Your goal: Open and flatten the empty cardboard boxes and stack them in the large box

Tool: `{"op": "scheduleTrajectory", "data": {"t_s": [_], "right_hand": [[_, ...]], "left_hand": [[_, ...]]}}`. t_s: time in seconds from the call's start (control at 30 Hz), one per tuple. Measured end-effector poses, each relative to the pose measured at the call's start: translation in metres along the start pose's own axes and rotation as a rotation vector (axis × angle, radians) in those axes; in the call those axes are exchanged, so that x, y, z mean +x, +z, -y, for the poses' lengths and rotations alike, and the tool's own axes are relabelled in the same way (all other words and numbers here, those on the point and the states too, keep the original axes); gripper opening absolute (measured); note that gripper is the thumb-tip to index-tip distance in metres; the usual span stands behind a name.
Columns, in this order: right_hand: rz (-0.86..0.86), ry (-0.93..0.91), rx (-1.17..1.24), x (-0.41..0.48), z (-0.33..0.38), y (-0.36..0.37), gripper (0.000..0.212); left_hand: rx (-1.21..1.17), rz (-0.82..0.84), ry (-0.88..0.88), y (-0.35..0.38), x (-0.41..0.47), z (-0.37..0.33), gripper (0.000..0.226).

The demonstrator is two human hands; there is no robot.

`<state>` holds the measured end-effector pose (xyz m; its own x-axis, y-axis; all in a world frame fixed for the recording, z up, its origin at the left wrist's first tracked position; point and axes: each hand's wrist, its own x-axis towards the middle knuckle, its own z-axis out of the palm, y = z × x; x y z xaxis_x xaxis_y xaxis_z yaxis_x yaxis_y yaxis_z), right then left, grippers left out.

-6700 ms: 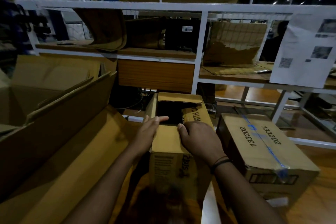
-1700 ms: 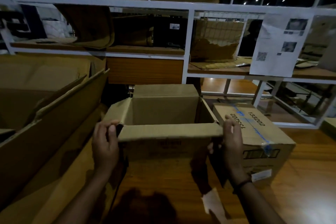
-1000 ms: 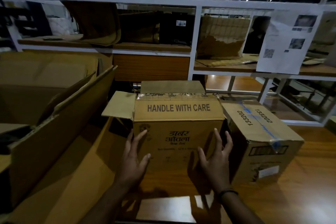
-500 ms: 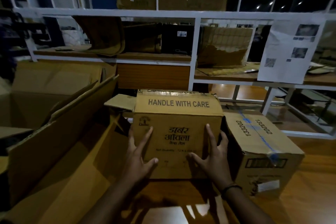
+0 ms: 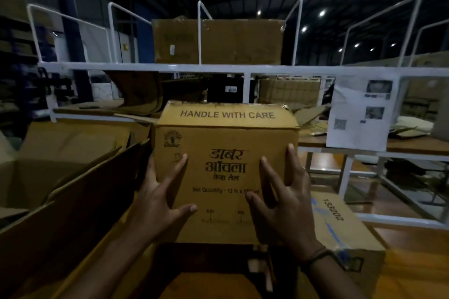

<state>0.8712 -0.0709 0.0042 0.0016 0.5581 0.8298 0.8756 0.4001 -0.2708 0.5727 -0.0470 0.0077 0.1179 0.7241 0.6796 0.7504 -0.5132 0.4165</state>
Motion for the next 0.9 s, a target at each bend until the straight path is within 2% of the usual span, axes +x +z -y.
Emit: {"op": "scheduleTrajectory", "data": {"t_s": [0.23,0.43,0.53,0.7,0.9], "right_hand": [[-0.094,-0.047,0.031,0.041,0.008,-0.037,0.077],[-0.147,-0.127,0.047,0.063,0.029,-0.06,0.08],[-0.16,-0.135,0.052,0.076,0.038,-0.062,0.082],[-0.19,-0.17,0.087,0.098,0.071,-0.057,0.081],[-0.239,-0.195,0.099,0.114,0.139,-0.03,0.08]], "left_hand": [[0.084,-0.093,0.168,-0.062,0.04,-0.05,0.11],[0.173,-0.159,0.245,-0.105,0.055,-0.062,0.112],[0.206,-0.14,0.297,-0.127,0.068,-0.066,0.108],[0.255,-0.133,0.336,-0.17,0.082,-0.056,0.106],[0.272,-0.182,0.408,-0.231,0.086,-0.013,0.101]]}}
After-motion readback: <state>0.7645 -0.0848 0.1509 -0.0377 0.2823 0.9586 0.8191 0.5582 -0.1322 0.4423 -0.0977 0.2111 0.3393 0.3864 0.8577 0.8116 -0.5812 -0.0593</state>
